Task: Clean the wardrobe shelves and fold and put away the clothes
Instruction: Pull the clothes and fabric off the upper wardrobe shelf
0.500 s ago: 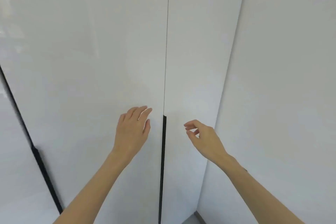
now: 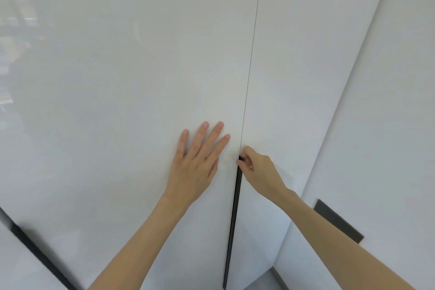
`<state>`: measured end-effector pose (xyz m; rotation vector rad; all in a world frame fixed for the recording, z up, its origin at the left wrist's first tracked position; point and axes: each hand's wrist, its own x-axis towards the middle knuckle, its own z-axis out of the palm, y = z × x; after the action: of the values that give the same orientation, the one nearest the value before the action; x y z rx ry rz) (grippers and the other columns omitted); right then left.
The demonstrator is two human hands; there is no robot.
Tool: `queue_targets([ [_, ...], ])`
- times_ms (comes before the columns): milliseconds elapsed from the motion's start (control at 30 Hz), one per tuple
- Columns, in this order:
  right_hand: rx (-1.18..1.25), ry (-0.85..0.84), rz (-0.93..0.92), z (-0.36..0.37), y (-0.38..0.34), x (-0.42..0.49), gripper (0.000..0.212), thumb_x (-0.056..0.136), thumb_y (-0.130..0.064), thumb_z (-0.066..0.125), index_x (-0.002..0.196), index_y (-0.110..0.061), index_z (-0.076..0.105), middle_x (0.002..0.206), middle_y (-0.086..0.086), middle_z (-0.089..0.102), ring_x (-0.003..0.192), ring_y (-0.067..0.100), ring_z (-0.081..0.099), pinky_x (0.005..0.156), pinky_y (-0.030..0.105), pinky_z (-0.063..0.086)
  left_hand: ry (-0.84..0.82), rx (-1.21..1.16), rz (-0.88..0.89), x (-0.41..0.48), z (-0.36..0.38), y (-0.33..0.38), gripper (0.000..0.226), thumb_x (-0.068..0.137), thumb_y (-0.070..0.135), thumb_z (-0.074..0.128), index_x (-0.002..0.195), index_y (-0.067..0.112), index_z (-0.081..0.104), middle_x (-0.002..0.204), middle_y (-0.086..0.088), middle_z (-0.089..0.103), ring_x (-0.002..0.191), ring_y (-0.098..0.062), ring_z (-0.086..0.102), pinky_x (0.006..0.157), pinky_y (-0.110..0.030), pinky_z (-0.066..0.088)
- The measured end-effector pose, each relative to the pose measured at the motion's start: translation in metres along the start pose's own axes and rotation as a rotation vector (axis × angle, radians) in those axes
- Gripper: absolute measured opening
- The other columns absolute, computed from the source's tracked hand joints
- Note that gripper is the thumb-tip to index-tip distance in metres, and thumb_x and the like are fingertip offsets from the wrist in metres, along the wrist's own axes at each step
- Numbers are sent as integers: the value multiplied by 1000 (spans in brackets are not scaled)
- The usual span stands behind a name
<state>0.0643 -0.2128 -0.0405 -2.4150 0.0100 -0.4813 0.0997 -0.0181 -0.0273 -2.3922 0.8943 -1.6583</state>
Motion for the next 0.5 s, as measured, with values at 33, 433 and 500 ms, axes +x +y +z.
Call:
queue_targets([
  [33, 0, -5, -17, 0, 3, 1, 20, 95, -20, 54, 80, -15, 41, 61, -3, 46, 55, 16, 39, 56, 32, 38, 3, -5, -2, 0, 0, 1, 53, 96, 28, 48, 148, 25, 37, 157, 0, 29, 145, -25, 25, 118, -51, 15],
  [433, -90, -102, -101, -22, 12, -18, 11, 96, -28, 52, 93, -18, 48, 67, -12, 49, 56, 10, 44, 54, 25, 37, -317, -843, -362, 51, -35, 50, 61, 100, 38, 36, 153, 32, 7, 158, 12, 16, 141, -11, 15, 113, -33, 13],
  [500, -111, -111, -104, -34, 17, -33, 11, 96, -29, 52, 92, -20, 47, 78, -13, 57, 60, 6, 46, 54, 21, 33, -296, -1023, -401, 60, -39, 62, 64, 101, 33, 42, 152, 35, 4, 154, 19, 21, 138, -5, 20, 112, -28, 19],
])
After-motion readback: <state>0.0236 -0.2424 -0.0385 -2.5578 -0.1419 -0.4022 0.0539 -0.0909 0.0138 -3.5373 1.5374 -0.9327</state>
